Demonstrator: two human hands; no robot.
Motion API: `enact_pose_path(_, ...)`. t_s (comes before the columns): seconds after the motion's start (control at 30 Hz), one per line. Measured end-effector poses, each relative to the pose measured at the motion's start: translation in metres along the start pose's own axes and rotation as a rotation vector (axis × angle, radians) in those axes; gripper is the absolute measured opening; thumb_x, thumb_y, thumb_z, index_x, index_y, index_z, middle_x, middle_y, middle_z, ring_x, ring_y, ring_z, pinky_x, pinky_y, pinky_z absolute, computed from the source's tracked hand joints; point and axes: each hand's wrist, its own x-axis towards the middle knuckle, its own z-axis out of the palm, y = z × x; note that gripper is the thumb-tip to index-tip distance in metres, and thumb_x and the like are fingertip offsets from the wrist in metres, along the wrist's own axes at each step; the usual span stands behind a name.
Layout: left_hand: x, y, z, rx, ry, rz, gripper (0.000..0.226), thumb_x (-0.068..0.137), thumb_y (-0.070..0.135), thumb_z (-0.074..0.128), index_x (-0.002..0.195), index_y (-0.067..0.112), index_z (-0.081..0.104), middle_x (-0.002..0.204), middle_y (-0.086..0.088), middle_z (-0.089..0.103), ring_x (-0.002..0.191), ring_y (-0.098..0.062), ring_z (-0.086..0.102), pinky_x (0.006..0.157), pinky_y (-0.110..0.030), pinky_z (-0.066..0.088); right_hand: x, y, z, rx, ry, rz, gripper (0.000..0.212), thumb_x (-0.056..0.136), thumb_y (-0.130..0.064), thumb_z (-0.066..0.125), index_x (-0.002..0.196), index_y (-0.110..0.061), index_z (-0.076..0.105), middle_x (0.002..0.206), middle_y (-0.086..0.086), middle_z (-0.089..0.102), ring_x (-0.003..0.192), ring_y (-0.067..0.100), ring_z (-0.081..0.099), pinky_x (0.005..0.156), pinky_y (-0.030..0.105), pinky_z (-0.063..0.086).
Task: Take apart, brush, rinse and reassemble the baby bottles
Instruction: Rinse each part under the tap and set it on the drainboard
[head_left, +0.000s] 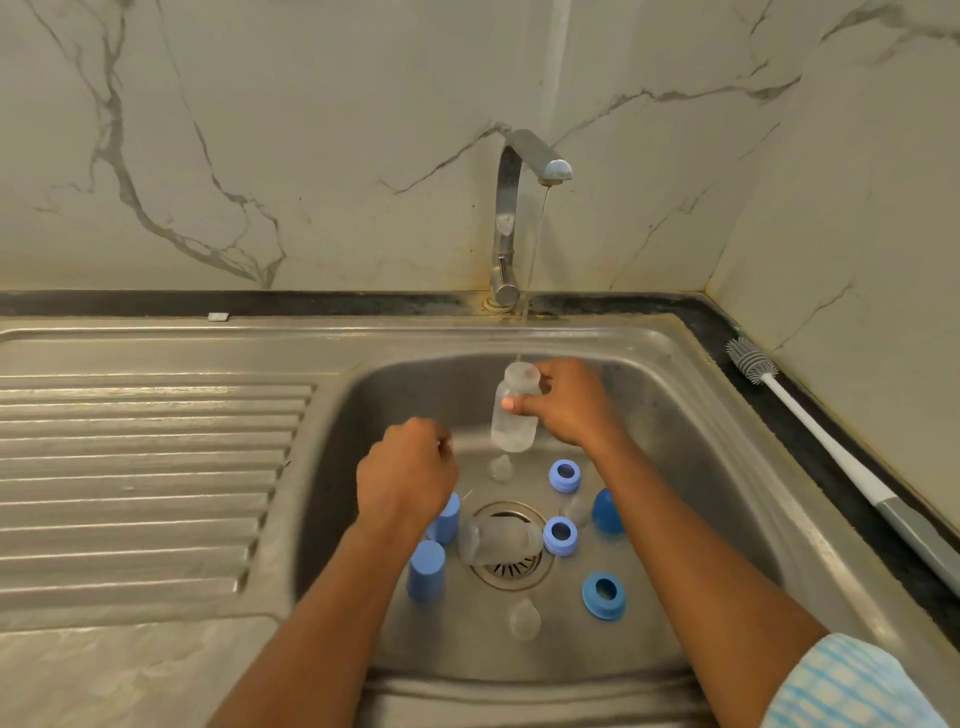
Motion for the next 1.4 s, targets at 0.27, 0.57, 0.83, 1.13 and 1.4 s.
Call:
enact_pose_path(0.27, 0.008, 0.007, 0.011, 0.110, 0.012, 0.051, 0.024, 0.099, 0.025, 0.045, 0.094, 0.018, 0.067, 0.083, -0.002, 0.065, 0.069, -0.023, 0.060, 0.063, -0.033, 0.049, -0.020, -0.003, -0.008, -0.044, -0.053, 0.022, 0.015, 0.076, -0.023, 0.083, 0.081, -0.020, 0.069, 0.073, -0.009, 0.067, 0.069, -0.003, 0.063, 0.060, 0.015, 0.044)
enact_pose_path(0.57, 0.008, 0.007, 0.005, 0.066, -0.016, 0.019, 0.021, 0.098, 0.022, 0.047, 0.080, 0.017, 0.056, 0.078, -0.004, 0.061, 0.068, -0.022, 0.059, 0.064, -0.035, 0.050, -0.017, -0.004, 0.011, -0.182, -0.051, 0.012, 0.031, 0.075, -0.022, 0.083, 0.101, -0.011, 0.071, 0.088, 0.002, 0.069, 0.081, 0.017, 0.062, 0.070, 0.029, 0.048)
enact_pose_path(0.83, 0.010, 0.005, 0.007, 0.088, -0.019, -0.006, 0.021, 0.098, 0.022, 0.048, 0.081, 0.015, 0.058, 0.070, 0.000, 0.054, 0.060, -0.015, 0.050, 0.058, -0.030, 0.039, -0.016, -0.001, 0.017, -0.119, -0.090, -0.003, 0.035, 0.075, -0.020, 0.083, 0.107, -0.012, 0.070, 0.097, -0.002, 0.070, 0.088, 0.015, 0.064, 0.080, 0.033, 0.053)
enact_pose_path(1.13, 0.013, 0.001, 0.008, 0.102, -0.025, -0.010, 0.017, 0.096, 0.018, 0.050, 0.083, 0.015, 0.062, 0.071, -0.001, 0.058, 0.059, -0.016, 0.054, 0.054, -0.028, 0.043, -0.011, -0.001, 0.012, -0.065, -0.036, 0.039, 0.037, 0.074, -0.025, 0.084, 0.104, -0.011, 0.069, 0.093, 0.001, 0.071, 0.084, 0.014, 0.065, 0.072, 0.029, 0.053)
enact_pose_path(1.4, 0.013, 0.000, 0.008, 0.118, -0.033, -0.020, 0.014, 0.097, 0.019, 0.052, 0.090, 0.015, 0.064, 0.073, 0.000, 0.057, 0.060, -0.015, 0.053, 0.054, -0.027, 0.041, -0.012, -0.001, 0.018, -0.076, -0.058, 0.072, 0.022, 0.076, -0.025, 0.082, 0.082, -0.013, 0.065, 0.073, -0.003, 0.063, 0.066, 0.012, 0.058, 0.058, 0.024, 0.042)
